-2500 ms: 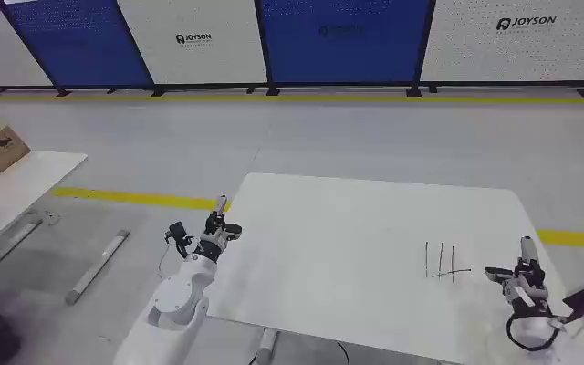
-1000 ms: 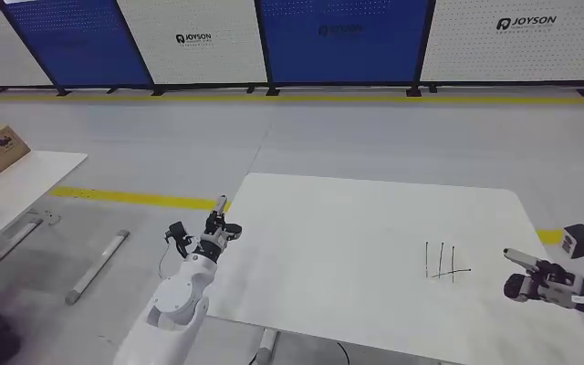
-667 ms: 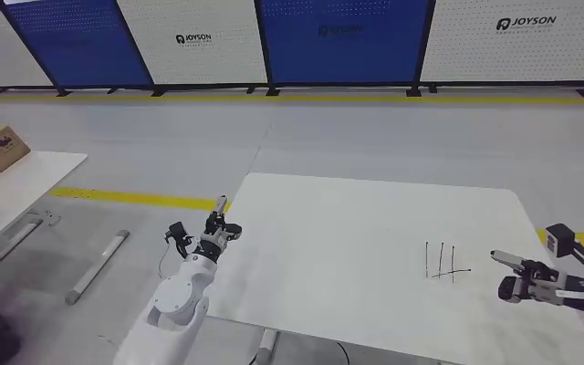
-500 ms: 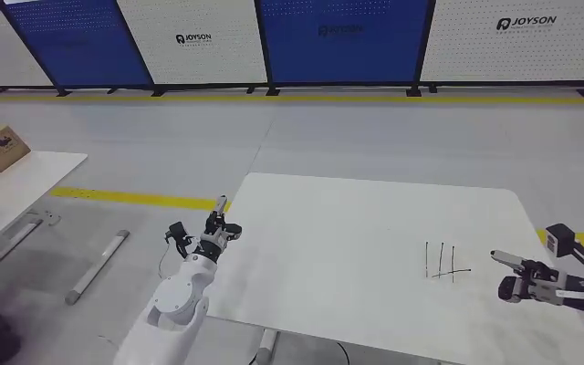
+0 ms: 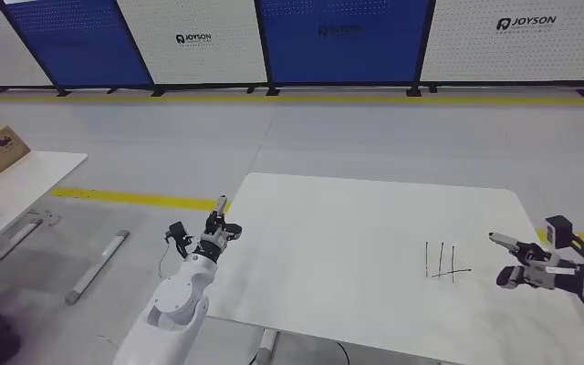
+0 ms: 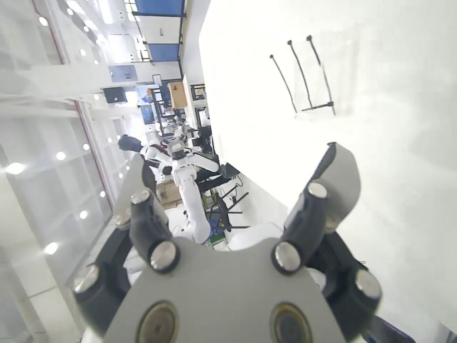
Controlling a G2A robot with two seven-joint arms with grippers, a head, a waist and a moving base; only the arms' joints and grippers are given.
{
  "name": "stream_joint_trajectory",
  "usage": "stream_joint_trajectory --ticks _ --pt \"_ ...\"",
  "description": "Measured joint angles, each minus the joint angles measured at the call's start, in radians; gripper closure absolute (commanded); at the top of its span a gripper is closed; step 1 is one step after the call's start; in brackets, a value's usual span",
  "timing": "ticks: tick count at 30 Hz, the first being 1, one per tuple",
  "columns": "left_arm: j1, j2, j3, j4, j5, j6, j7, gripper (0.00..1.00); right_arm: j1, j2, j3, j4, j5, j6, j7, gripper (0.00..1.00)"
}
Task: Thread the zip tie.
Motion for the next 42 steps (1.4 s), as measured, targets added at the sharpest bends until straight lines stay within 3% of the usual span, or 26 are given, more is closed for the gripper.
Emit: stream_joint_trajectory --ticks 6,17,19,25,30,42 --pt "0.000 0.000 0.000 0.000 0.000 0.000 0.000 0.00 0.102 -0.005 -0.109 0.116 -0.068 -0.002 0.031 0.00" --pt "0.000 0.000 0.000 0.000 0.000 0.000 0.000 0.00 0.100 -0.006 -0.115 0.111 -0.072 -0.007 0.031 0.00" --pt "0.000 0.000 0.000 0.000 0.000 0.000 0.000 0.00 0.097 -0.007 -0.149 0.094 -0.112 -0.071 0.017 0.00" --pt "0.000 0.000 0.000 0.000 0.000 0.000 0.000 0.00 0.148 -0.007 -0.211 0.133 -0.188 -0.276 0.070 0.00" --pt "0.000 0.000 0.000 0.000 0.000 0.000 0.000 0.00 0.169 0.000 -0.271 0.142 -0.271 -0.412 0.079 0.00" --pt "0.000 0.000 0.000 0.000 0.000 0.000 0.000 0.00 0.173 0.002 -0.278 0.151 -0.266 -0.418 0.079 0.00"
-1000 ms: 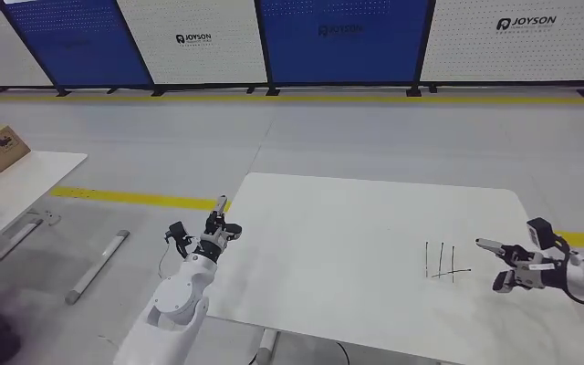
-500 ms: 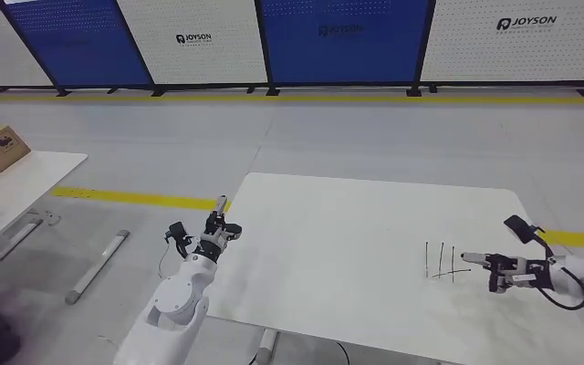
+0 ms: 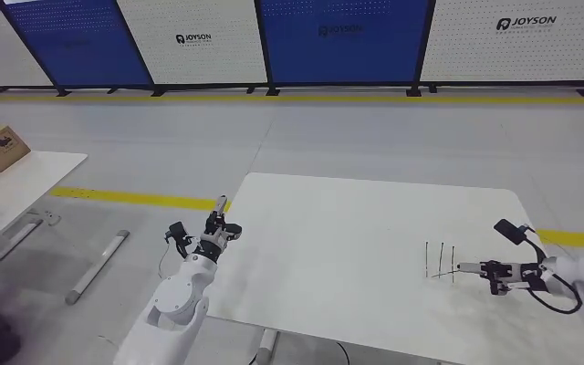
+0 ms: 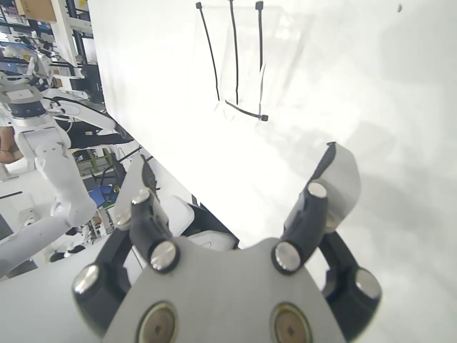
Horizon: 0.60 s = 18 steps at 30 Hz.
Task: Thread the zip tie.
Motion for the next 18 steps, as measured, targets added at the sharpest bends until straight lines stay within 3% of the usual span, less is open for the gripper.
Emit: stream_joint_trajectory --ticks 3,7,10,18 --pt "0.000 0.000 0.000 0.000 0.000 0.000 0.000 0.00 0.001 -0.004 -0.001 0.023 0.021 -0.021 0.000 0.00" --pt "0.000 0.000 0.000 0.000 0.000 0.000 0.000 0.00 0.044 -0.004 -0.040 0.123 0.171 -0.153 0.000 0.00" --pt "0.000 0.000 0.000 0.000 0.000 0.000 0.000 0.00 0.079 -0.001 -0.086 0.176 0.220 -0.213 0.000 0.00" --pt "0.000 0.000 0.000 0.000 0.000 0.000 0.000 0.00 0.182 -0.008 -0.214 0.308 0.247 -0.229 0.000 0.00"
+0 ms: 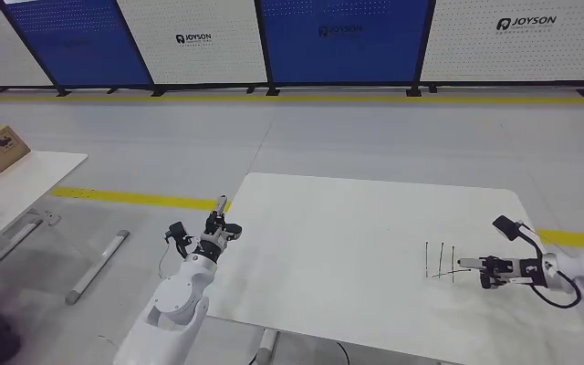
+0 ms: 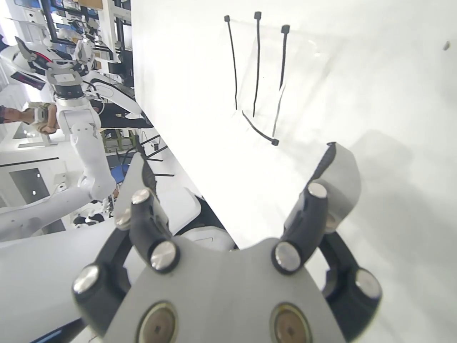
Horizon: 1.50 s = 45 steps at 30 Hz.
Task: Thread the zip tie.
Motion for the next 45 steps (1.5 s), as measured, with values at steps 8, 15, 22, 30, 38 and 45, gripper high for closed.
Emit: stream_joint_trajectory --ticks 8,15,22,30,38,45 --pt "0.000 0.000 0.000 0.000 0.000 0.000 0.000 0.00 -0.001 0.000 0.001 -0.001 0.000 0.000 0.000 0.00" --pt "0.000 0.000 0.000 0.000 0.000 0.000 0.000 0.00 0.006 -0.012 -0.019 0.014 0.056 0.020 0.000 0.00" --pt "0.000 0.000 0.000 0.000 0.000 0.000 0.000 0.00 0.046 -0.024 -0.047 0.081 0.073 0.027 0.000 0.03" --pt "0.000 0.000 0.000 0.000 0.000 0.000 0.000 0.00 0.074 -0.042 -0.080 0.154 0.079 0.011 0.000 0.58" --pt "0.000 0.000 0.000 0.000 0.000 0.000 0.000 0.00 0.103 -0.053 -0.104 0.222 0.087 0.001 0.000 0.60" --pt "0.000 0.000 0.000 0.000 0.000 0.000 0.000 0.00 0.120 -0.061 -0.124 0.269 0.103 -0.010 0.000 0.66"
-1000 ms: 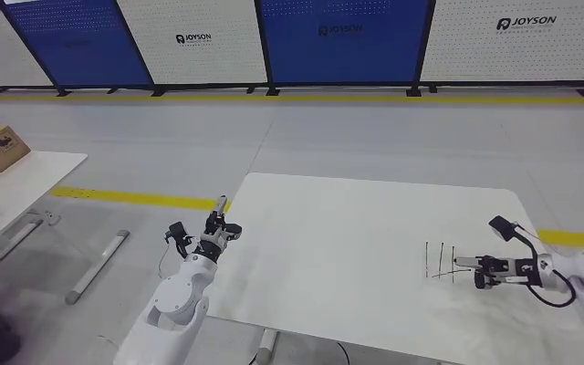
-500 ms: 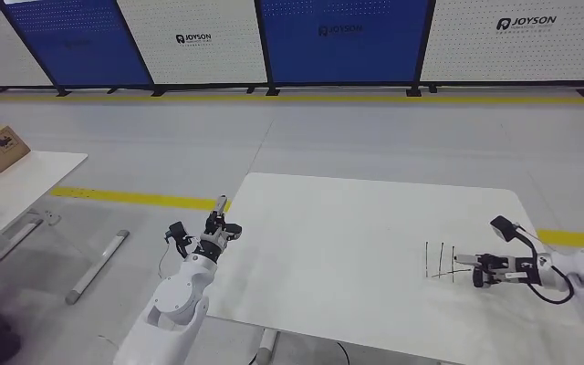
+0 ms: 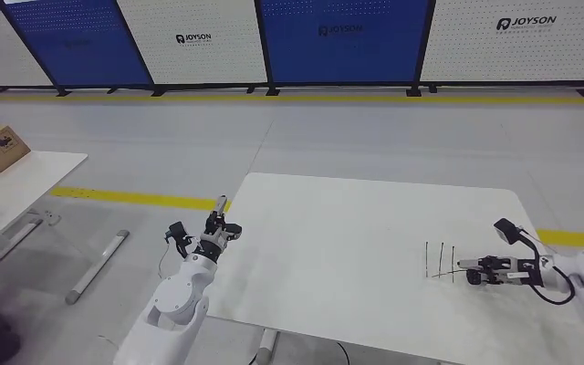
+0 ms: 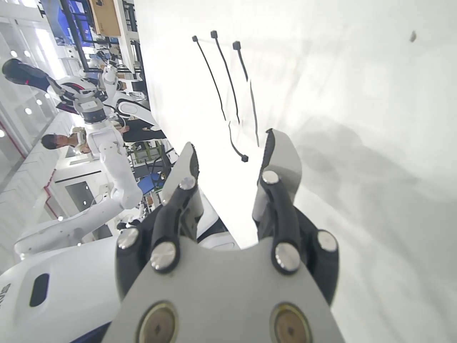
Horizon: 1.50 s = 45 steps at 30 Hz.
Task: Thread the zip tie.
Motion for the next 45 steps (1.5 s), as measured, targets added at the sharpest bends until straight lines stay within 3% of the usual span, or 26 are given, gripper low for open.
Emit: stream_joint_trajectory --ticks 3,19,21,30,36,45 --pt "0.000 0.000 0.000 0.000 0.000 0.000 0.000 0.00 0.008 -0.003 -0.008 0.016 0.005 -0.005 0.000 0.77" --pt "0.000 0.000 0.000 0.000 0.000 0.000 0.000 0.00 0.024 0.000 -0.037 0.050 0.040 -0.026 0.000 0.84" --pt "0.000 0.000 0.000 0.000 0.000 0.000 0.000 0.00 0.024 0.001 -0.039 0.050 0.044 -0.026 0.000 1.00" --pt "0.000 0.000 0.000 0.000 0.000 0.000 0.000 0.00 0.024 0.008 -0.049 0.044 0.061 -0.026 0.000 1.00" --pt "0.000 0.000 0.000 0.000 0.000 0.000 0.000 0.00 0.000 0.027 -0.041 -0.008 0.124 -0.026 0.000 1.00" --pt "0.000 0.000 0.000 0.000 0.000 0.000 0.000 0.00 -0.103 0.104 0.036 -0.181 0.293 -0.026 0.000 1.00"
